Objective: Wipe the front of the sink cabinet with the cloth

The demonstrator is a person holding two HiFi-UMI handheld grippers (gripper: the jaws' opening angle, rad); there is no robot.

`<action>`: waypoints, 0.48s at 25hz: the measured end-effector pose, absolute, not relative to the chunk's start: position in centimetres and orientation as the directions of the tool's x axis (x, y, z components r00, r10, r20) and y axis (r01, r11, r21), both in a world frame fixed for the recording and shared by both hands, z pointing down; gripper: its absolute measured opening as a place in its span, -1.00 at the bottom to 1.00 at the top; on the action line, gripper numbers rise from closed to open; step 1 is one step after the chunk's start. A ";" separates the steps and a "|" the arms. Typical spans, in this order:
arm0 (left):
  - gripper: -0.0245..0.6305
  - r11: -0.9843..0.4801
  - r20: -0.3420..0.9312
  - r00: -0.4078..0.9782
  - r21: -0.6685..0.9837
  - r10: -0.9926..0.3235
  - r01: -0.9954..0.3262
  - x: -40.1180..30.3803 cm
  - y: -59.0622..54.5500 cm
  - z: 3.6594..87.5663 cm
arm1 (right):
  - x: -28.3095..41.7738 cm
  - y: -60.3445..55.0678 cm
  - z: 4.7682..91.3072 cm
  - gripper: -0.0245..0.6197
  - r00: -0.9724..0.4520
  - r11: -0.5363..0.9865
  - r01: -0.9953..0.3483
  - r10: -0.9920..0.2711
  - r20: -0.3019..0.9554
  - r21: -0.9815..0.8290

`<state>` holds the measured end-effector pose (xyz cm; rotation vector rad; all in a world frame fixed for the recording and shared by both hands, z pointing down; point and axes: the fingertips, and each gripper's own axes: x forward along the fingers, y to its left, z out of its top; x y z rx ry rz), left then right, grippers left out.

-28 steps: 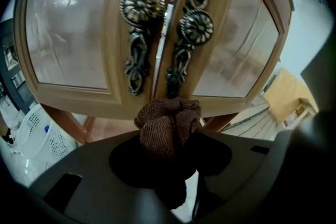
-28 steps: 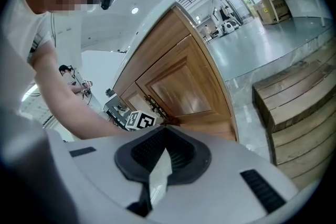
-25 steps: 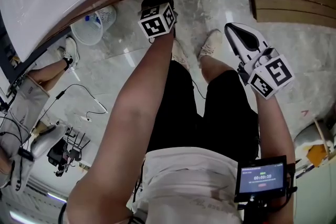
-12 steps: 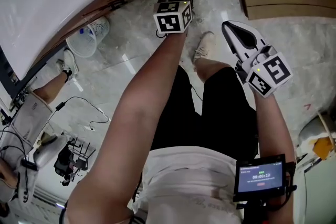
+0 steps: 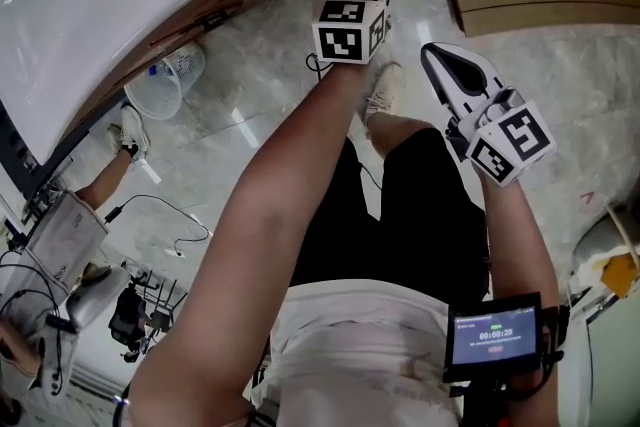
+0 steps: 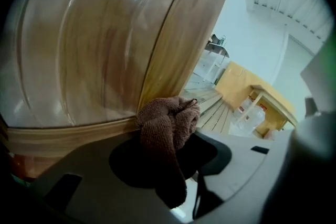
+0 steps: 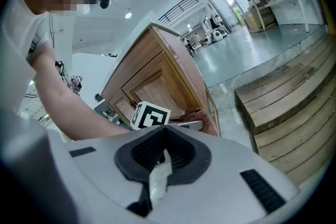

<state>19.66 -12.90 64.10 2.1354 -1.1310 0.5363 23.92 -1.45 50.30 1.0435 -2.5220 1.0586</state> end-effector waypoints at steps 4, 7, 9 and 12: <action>-0.41 -0.488 0.613 0.589 0.349 -0.527 -0.800 20.1 -11.2 62.3 | 23.3 -1.2 49.4 -0.89 -0.730 0.493 -0.680 -0.521 0.442 -0.543; -0.41 -0.513 0.609 0.603 0.344 -0.516 -0.787 18.6 -9.6 60.5 | 21.7 -1.3 48.4 -0.89 -0.741 0.506 -0.670 -0.510 0.437 -0.544; -0.41 -0.506 0.617 0.592 0.336 -0.520 -0.794 16.6 -8.4 59.4 | 20.1 -1.2 47.6 -0.89 -0.758 0.522 -0.650 -0.495 0.424 -0.552; -0.41 -0.494 0.623 0.580 0.332 -0.525 -0.804 14.5 -6.3 58.1 | 18.6 -0.7 46.5 -0.89 -0.778 0.544 -0.628 -0.464 0.424 -0.557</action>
